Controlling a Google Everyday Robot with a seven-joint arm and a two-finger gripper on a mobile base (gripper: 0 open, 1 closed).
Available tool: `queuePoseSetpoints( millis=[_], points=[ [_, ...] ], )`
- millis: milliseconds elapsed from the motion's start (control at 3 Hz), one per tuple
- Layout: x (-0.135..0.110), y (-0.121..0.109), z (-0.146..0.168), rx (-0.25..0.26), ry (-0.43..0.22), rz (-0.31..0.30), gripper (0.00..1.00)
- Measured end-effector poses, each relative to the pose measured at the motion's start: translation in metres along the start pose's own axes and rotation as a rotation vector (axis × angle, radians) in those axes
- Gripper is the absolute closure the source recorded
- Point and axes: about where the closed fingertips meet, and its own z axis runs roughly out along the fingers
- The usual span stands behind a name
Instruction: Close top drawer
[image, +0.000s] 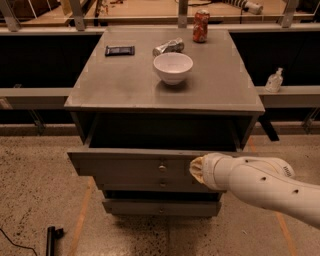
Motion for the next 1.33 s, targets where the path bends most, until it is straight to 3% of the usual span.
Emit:
queuePoseSetpoints(
  millis=[667,1000,1333],
  points=[
    [0.019,-0.049,0.033,0.072,0.016,-0.053,1.0],
    [0.019,-0.06,0.048,0.078,0.007,-0.06,1.0],
    [0.012,-0.062,0.052,0.04,-0.02,-0.033,1.0]
  ],
)
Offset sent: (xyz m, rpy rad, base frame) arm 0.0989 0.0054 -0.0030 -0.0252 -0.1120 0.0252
